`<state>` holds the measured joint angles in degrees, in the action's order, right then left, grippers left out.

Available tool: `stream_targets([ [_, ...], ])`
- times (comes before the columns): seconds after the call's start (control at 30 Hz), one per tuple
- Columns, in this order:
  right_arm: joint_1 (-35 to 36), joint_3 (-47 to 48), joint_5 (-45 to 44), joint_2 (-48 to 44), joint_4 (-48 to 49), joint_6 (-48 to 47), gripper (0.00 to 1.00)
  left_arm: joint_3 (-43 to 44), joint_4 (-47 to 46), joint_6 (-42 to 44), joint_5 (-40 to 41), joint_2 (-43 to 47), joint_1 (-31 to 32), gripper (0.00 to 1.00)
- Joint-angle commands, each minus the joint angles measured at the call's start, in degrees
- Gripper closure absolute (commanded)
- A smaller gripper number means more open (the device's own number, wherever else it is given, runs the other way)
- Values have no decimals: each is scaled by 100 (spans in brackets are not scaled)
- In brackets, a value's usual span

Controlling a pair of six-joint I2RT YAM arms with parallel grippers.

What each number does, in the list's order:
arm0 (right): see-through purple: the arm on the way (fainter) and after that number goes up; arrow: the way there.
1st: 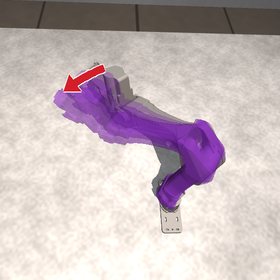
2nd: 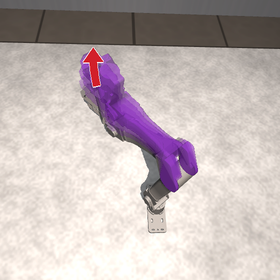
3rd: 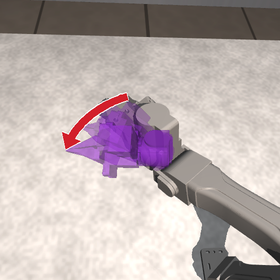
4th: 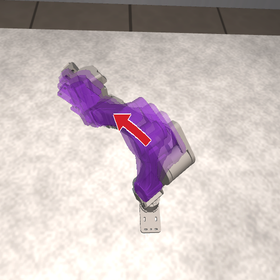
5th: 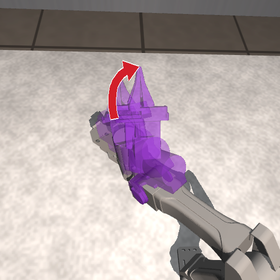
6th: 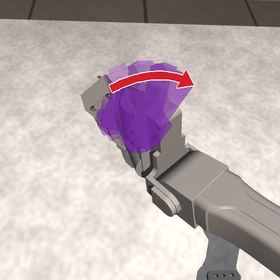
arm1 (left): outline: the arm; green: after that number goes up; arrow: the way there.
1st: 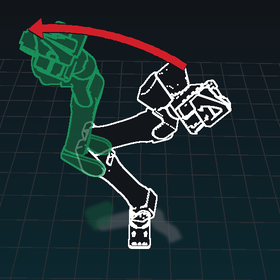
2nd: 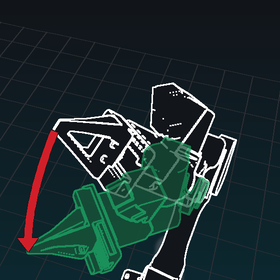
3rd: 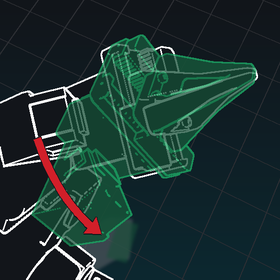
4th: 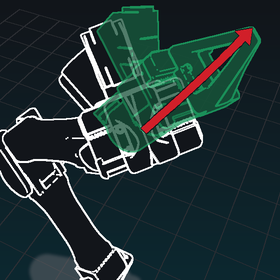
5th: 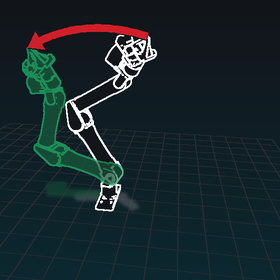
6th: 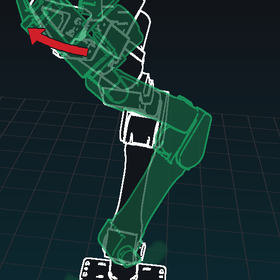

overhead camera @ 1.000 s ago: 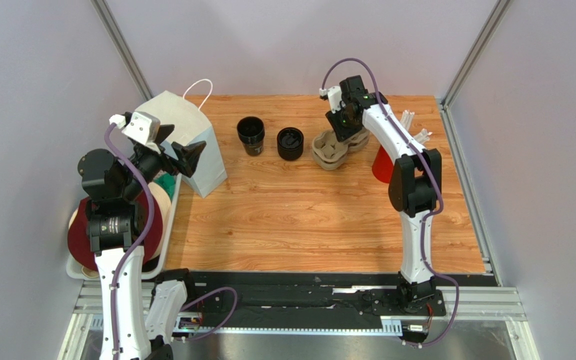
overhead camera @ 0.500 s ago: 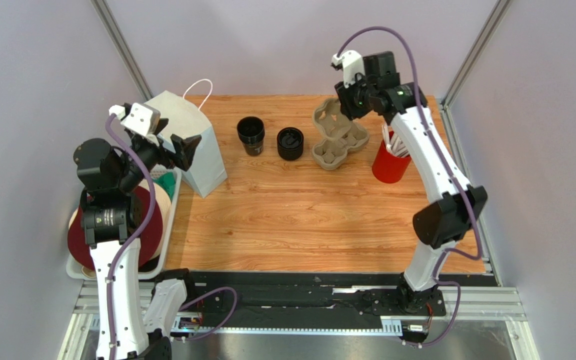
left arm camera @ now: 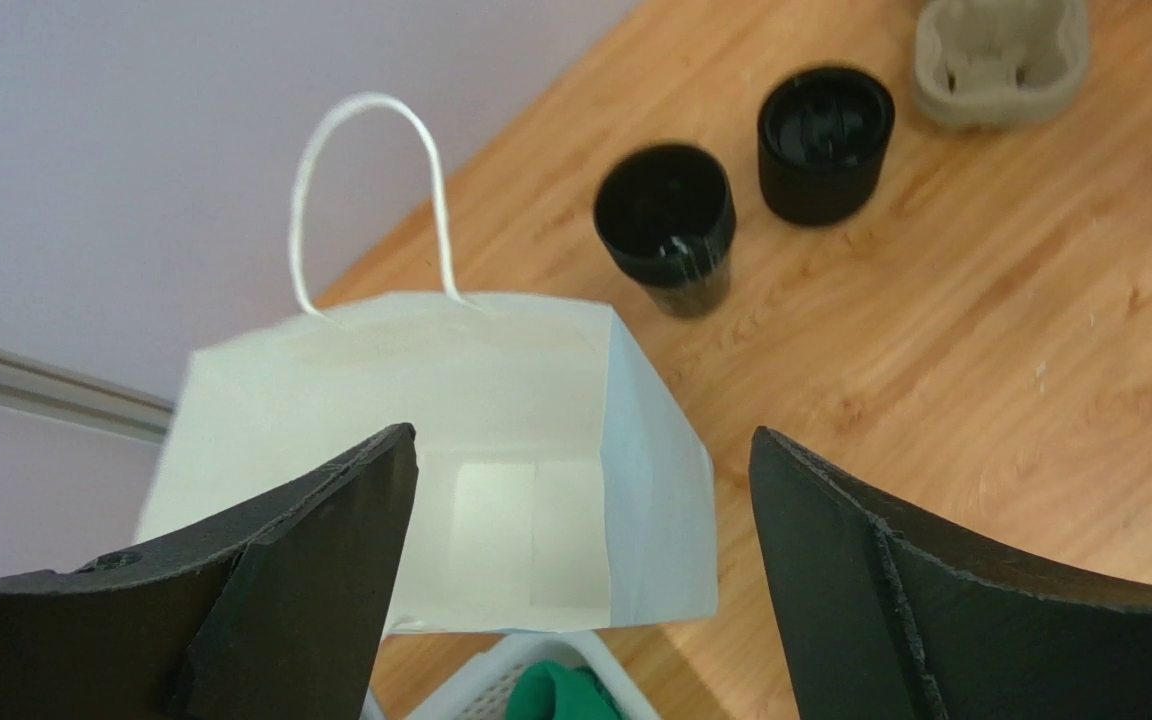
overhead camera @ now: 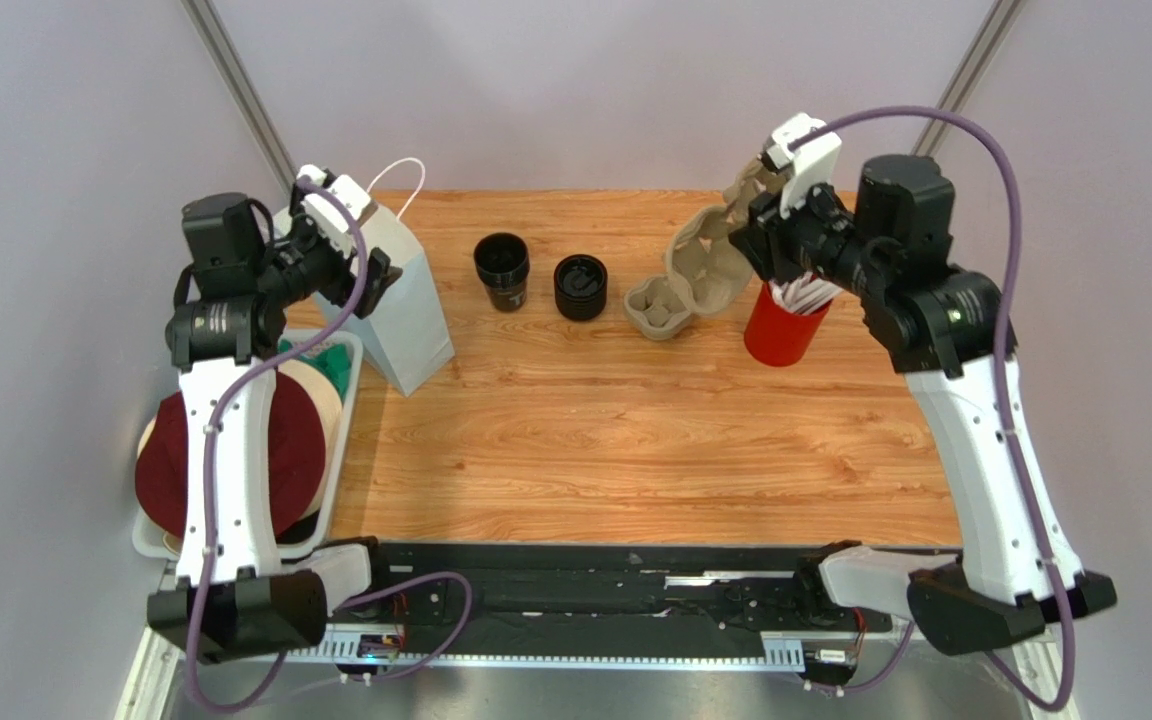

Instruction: Pack the takeout coffee

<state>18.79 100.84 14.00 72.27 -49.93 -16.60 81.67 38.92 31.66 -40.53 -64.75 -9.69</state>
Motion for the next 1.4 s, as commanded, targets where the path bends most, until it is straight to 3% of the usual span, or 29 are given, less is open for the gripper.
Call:
stream_targets([
  [0.0,11,-475,340,-756,387,113,69,104,705,1079,-332,-379,-6,11],
  [0.13,11,-793,428,-1171,493,140,68,-54,889,1255,-271,-538,125,15],
  [0.33,11,-1171,542,-1400,660,166,68,-300,934,1290,344,-758,670,42],
  [0.67,28,-1470,639,-1435,810,113,68,-590,275,763,1082,-662,890,59],
  [0.87,55,-1558,622,-1453,845,87,68,-915,-261,508,556,102,890,58],
  [0.97,64,-1567,639,-1461,845,87,68,-1039,-604,367,669,340,890,57],
  [1.37,90,-1699,666,-1470,897,60,68,-714,-297,613,1707,-846,890,59],
])
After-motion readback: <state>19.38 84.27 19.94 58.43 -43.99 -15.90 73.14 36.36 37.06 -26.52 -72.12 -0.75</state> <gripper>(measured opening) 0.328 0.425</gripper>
